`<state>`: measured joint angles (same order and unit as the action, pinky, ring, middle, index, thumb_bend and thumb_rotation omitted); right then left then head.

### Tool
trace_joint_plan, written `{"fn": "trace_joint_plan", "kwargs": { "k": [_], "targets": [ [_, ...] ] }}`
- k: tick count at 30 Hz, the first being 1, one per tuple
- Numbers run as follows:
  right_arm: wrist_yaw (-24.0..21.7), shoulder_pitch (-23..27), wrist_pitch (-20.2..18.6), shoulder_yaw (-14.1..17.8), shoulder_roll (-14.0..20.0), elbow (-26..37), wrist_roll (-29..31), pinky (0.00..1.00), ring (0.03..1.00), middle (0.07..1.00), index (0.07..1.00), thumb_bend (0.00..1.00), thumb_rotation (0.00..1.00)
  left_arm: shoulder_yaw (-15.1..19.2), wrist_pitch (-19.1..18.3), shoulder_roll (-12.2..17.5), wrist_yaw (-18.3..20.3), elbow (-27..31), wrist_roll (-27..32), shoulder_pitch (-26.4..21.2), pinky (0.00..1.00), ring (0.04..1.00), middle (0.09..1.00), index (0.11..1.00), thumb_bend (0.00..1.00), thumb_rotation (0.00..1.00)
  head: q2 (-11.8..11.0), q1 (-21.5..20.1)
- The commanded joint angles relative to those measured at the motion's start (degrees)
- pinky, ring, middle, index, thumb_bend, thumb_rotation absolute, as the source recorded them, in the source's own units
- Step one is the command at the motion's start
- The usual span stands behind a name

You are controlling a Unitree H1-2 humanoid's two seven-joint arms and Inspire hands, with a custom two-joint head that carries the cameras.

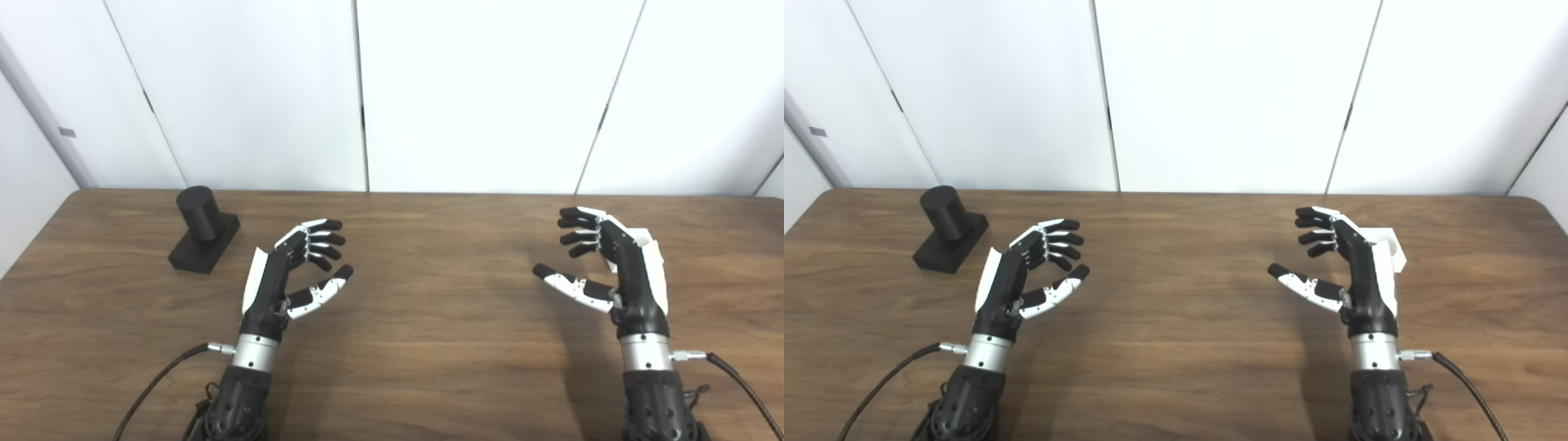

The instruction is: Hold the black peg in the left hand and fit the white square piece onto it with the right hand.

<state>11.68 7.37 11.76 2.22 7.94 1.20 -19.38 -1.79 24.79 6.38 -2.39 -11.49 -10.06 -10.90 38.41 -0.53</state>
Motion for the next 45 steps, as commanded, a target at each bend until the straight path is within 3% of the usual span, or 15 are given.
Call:
{"fn": "trace_joint_plan", "kwargs": {
  "k": [1, 13, 19, 24, 25, 30, 37, 45],
  "targets": [
    [0.3, 1.8, 2.7, -0.1, 0.3, 1.1, 0.0, 0.48, 0.581, 0.659, 0.679, 0.56, 0.01, 0.1, 2.0, 0.5, -0.8, 1.0, -0.1, -1.7, 0.47, 0.575, 0.644, 0.703, 0.5, 0.0, 0.0, -0.1],
    [0.2, 1.6, 2.2, -0.2, 0.2, 1.4, -0.3, 0.48, 0.579, 0.659, 0.677, 0.56, 0.02, -0.2, 2.1, 0.6, -0.8, 0.8, 0.0, -1.8, 0.49, 0.58, 0.645, 0.702, 0.49, 0.0, -0.1, 0.5],
    [-0.1, 1.3, 2.8, 0.1, 1.1, 1.1, 0.0, 0.48, 0.583, 0.655, 0.676, 0.56, 0.01, -2.1, 2.1, 0.6, -1.9, 0.7, -1.9, -1.7, 0.47, 0.581, 0.65, 0.696, 0.49, 0.0, -1.8, 7.0],
    [-1.1, 0.6, 3.2, 1.1, 2.4, 1.0, 2.6, 0.49, 0.595, 0.666, 0.683, 0.55, 0.0, -3.6, 2.0, -1.5, -3.5, -0.1, -3.8, -1.2, 0.46, 0.582, 0.652, 0.689, 0.51, 0.0, -5.6, 16.8],
    [-1.2, 0.5, 3.2, 1.3, 2.6, 1.0, 3.0, 0.49, 0.597, 0.667, 0.685, 0.55, 0.0, -3.8, 2.0, -1.8, -3.9, -0.3, -4.4, -1.2, 0.46, 0.584, 0.65, 0.688, 0.51, 0.0, -5.6, 16.8],
    [-1.8, -0.1, 0.5, 2.0, 2.8, 3.0, 3.5, 0.5, 0.606, 0.674, 0.689, 0.53, 0.0, -5.3, 2.1, -3.3, -6.0, -1.8, -6.7, -1.5, 0.44, 0.589, 0.649, 0.687, 0.51, 0.0, -8.4, 22.1],
    [-3.0, -0.8, -3.8, 2.2, 2.3, 6.4, 3.6, 0.45, 0.584, 0.656, 0.668, 0.52, 0.0, -5.7, 2.1, -4.3, -7.2, -3.0, -7.4, -1.8, 0.45, 0.584, 0.644, 0.673, 0.52, 0.0, -8.9, 22.4],
    [-3.3, -1.0, -4.4, 1.9, 2.0, 7.4, 3.0, 0.44, 0.57, 0.647, 0.657, 0.51, 0.0, -6.7, 2.1, -3.5, -8.8, -3.4, -7.6, -2.1, 0.45, 0.593, 0.65, 0.668, 0.52, 0.0, -9.2, 22.4]
  ]
}}
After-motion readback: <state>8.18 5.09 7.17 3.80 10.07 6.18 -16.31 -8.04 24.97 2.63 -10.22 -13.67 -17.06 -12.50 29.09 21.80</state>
